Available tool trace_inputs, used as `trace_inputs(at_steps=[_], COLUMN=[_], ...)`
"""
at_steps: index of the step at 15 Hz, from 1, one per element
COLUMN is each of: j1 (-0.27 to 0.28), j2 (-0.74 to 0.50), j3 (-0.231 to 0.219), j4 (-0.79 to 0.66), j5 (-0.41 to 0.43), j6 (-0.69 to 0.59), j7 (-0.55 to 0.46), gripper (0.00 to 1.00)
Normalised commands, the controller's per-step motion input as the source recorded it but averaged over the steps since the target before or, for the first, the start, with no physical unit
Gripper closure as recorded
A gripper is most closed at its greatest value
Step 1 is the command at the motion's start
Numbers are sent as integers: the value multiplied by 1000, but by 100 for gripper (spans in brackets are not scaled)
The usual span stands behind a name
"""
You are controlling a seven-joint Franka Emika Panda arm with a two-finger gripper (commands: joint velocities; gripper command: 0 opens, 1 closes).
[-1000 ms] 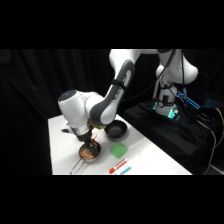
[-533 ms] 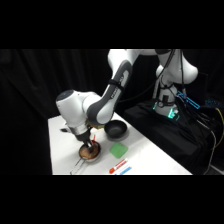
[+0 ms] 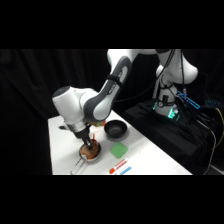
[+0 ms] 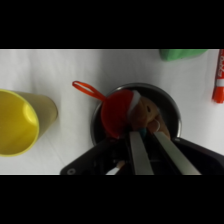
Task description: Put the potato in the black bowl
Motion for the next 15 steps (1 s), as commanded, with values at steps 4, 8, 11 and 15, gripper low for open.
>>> trace_inputs(at_steps=[4,8,11,15], j1=[96,87,25,-51], j2=[-542,-552,-615,-726], j3=[-32,-52,-36,-21], j4=[-231,-354,-585,-824], j5=[-93,-141,-99,-31], j6=[-323,-234,-54,167], j7=[160,170,101,-7], gripper=[93,93,93,93])
